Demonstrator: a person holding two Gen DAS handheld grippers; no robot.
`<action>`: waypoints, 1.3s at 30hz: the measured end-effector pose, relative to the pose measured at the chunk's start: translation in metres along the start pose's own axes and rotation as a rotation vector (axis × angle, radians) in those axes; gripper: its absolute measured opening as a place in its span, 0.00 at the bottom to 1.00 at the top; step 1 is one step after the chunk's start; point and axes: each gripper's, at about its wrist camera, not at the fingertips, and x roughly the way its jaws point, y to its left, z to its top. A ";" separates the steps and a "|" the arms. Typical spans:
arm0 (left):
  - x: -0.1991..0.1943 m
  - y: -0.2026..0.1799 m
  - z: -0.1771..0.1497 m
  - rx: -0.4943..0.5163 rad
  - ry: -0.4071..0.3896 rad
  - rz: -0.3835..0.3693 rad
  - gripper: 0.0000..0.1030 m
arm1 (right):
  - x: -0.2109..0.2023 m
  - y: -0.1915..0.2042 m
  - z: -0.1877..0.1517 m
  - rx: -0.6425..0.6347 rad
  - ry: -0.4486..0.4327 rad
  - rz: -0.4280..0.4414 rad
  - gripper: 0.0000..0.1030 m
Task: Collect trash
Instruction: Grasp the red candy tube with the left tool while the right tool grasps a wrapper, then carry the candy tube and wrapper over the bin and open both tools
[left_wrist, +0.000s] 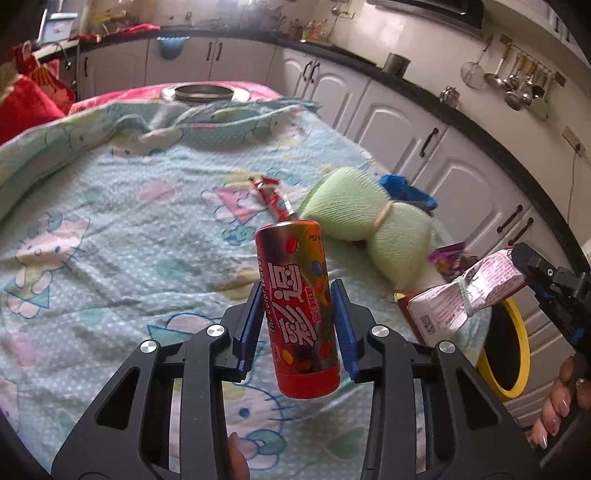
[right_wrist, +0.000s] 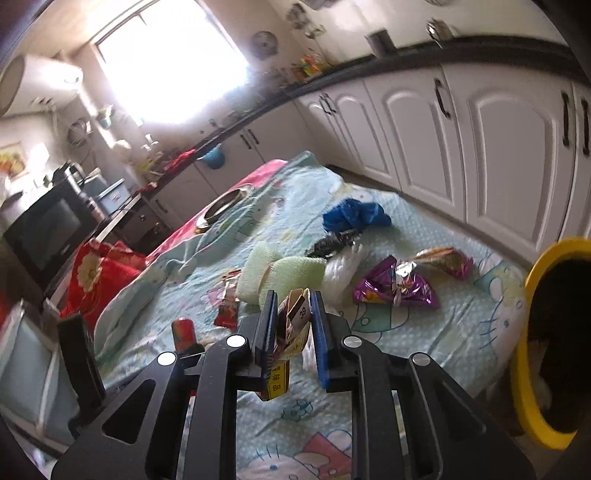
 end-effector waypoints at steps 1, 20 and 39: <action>-0.003 -0.003 0.000 0.007 -0.008 -0.006 0.28 | -0.004 0.001 0.001 -0.009 -0.005 0.004 0.17; -0.015 -0.104 0.018 0.205 -0.105 -0.142 0.28 | -0.075 -0.032 0.012 -0.022 -0.104 -0.057 0.17; -0.005 -0.166 0.014 0.320 -0.109 -0.235 0.28 | -0.133 -0.085 0.014 0.066 -0.219 -0.196 0.17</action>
